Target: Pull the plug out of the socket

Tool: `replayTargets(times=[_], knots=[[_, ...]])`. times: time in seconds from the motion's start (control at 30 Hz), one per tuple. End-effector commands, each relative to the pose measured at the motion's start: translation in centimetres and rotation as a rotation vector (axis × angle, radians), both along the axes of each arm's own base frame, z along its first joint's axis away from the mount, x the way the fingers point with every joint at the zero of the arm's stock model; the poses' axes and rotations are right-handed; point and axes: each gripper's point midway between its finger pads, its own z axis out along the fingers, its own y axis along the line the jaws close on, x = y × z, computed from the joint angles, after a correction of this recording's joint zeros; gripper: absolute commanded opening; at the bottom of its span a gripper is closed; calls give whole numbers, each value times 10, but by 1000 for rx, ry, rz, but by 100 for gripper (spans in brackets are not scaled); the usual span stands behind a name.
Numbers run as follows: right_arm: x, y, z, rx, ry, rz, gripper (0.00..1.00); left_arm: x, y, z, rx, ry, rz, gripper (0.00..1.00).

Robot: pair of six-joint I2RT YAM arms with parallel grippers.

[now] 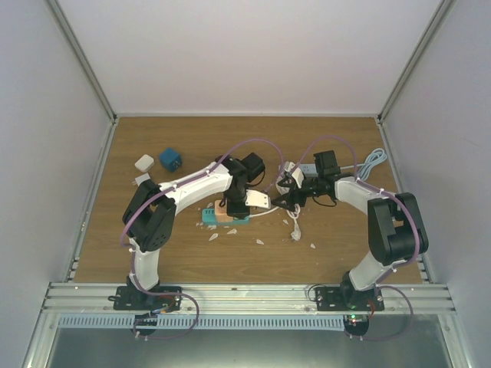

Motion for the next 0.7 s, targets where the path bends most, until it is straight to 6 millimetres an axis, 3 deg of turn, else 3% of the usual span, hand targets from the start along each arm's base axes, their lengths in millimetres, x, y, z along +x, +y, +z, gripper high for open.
replayTargets(times=[0.0, 0.13, 0.67], knots=[[8, -2, 4, 7, -16, -18, 94, -2, -2, 3, 1, 14, 18, 35], [9, -2, 3, 4, -14, -29, 94, 0, -5, 10, -19, 1, 36, 30], [14, 0, -8, 13, 34, -44, 95, 1, -4, 43, -47, -39, 38, 25]])
